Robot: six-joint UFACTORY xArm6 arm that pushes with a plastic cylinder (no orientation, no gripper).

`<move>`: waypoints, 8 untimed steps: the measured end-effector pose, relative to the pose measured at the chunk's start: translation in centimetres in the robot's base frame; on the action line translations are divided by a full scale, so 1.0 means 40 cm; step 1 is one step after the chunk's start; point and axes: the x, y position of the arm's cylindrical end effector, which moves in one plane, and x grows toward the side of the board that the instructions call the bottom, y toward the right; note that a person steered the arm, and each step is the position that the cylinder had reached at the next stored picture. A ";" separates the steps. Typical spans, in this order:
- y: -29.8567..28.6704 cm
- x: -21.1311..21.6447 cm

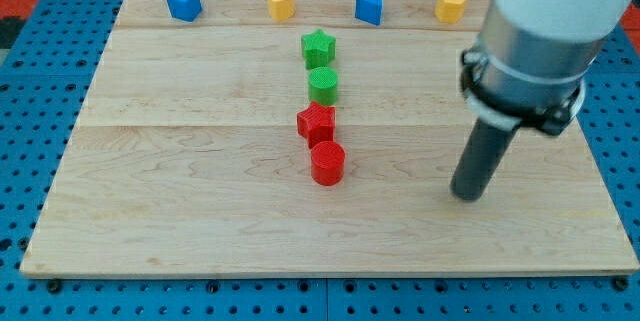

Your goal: Point at the yellow hexagon

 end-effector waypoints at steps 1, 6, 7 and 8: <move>0.105 -0.260; 0.158 -0.756; 0.158 -0.673; 0.130 -0.670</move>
